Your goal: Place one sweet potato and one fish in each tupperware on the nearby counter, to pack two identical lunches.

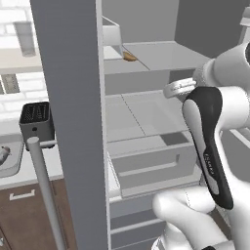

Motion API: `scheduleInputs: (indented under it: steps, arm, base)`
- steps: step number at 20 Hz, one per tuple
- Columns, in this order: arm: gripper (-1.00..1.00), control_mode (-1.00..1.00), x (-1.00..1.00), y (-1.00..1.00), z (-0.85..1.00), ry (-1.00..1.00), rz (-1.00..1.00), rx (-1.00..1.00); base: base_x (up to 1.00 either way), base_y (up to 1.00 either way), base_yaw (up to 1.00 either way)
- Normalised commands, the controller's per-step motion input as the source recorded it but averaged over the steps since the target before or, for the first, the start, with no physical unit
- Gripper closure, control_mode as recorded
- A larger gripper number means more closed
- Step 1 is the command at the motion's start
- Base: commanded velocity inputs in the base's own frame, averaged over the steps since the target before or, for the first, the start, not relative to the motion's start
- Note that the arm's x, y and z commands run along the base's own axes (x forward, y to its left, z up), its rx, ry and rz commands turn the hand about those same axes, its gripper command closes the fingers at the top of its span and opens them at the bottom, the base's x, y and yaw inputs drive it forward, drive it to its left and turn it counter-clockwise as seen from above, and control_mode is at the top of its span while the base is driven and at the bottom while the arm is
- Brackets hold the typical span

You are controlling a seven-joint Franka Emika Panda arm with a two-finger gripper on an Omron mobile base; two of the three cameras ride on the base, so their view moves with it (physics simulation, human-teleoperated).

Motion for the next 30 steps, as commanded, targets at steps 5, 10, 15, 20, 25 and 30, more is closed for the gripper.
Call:
scheduleInputs:
  steps: [5,10,15,20,25,30]
  arm:
    - [-1.0,-1.0,0.48,0.12,0.45,0.0,0.06,0.0]
    - [-1.0,-1.0,0.4,0.21,0.15,0.02,0.0,0.0]
    - [-1.0,-1.0,0.65,0.05,-0.01,0.05,0.0,0.02]
    - [-1.0,-1.0,0.7,0.0,-0.12,0.08,0.0,0.05]
    - [-1.0,-1.0,0.69,0.08,-0.2,0.07,0.0,0.0]
    - [-1.0,-1.0,0.64,0.1,-0.15,0.03,0.0,0.0]
  base:
    - [0.0,0.0,0.0]
    - [0.0,0.0,0.0]
    - [0.0,0.0,0.0]
    - [0.0,0.0,0.0]
    - [0.0,0.0,0.0]
    - [0.0,0.0,0.0]
